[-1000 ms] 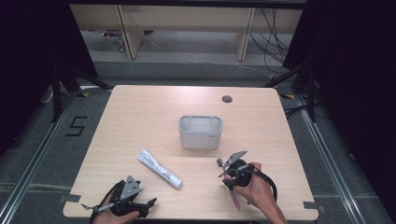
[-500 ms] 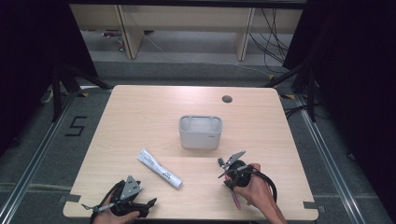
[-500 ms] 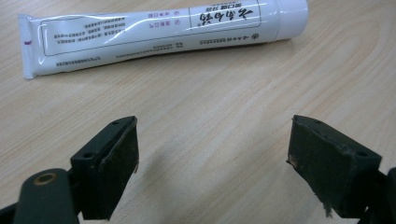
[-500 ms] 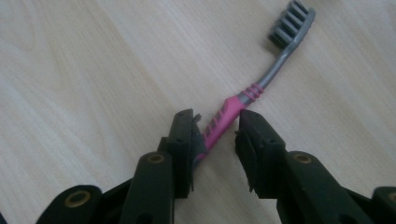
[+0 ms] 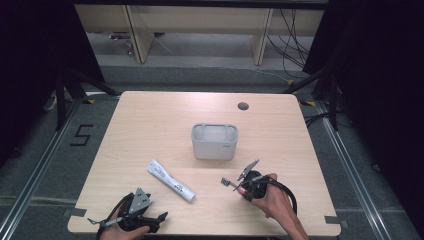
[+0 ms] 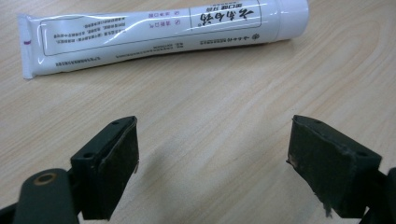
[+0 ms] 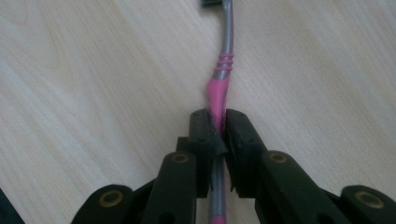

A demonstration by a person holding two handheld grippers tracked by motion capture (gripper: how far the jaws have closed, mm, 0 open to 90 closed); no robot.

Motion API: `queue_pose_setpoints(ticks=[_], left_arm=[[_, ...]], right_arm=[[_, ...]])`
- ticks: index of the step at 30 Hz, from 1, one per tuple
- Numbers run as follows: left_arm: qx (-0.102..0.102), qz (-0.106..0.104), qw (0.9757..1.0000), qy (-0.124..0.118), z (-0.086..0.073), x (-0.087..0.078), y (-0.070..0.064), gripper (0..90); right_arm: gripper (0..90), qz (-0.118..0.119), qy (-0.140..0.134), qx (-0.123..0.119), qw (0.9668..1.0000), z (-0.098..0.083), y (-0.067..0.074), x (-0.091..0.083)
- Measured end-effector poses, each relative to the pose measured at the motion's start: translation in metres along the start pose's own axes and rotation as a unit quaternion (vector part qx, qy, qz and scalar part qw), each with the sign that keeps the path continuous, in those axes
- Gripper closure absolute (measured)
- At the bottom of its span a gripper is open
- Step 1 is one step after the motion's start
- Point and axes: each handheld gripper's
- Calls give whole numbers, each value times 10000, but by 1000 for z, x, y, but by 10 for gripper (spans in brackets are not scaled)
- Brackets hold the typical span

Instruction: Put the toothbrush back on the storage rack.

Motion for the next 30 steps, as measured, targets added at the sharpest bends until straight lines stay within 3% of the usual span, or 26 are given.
queue_pose_setpoints(ticks=[6,7,14,15,16,17,24,27,30], left_arm=[[-4,-65,10000,-25,0,-1,0,158],[7,-47,10000,-3,0,-1,0,158],[-62,-65,9999,-56,0,0,0,158],[-56,-65,9999,-62,0,0,0,158],[-52,-80,9999,-78,0,0,0,158],[-55,-79,9999,-72,0,0,0,158],[-2,-52,10000,-36,0,-1,0,158],[-61,-76,9999,-119,-1,0,0,158],[-62,-73,9999,-95,0,0,-1,158]], right_arm=[[818,-107,216,-211,9995,6,4,1],[819,-153,265,-147,9994,7,6,1],[820,-294,703,-426,9962,18,11,2],[820,-233,703,-678,9950,21,9,3],[821,-272,801,-428,9955,20,12,2],[821,-213,781,-519,9954,20,12,3],[822,-137,737,-541,9957,20,11,-2],[828,-126,608,-483,9969,17,9,-11],[830,-43,243,-545,9982,13,5,-21]])
Point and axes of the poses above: each handheld gripper's, and its own axes: x roughly forward along the jaws, z roughly out of its top, y roughly to its left, and after that the axes turned 14 degrees about x, right-handed
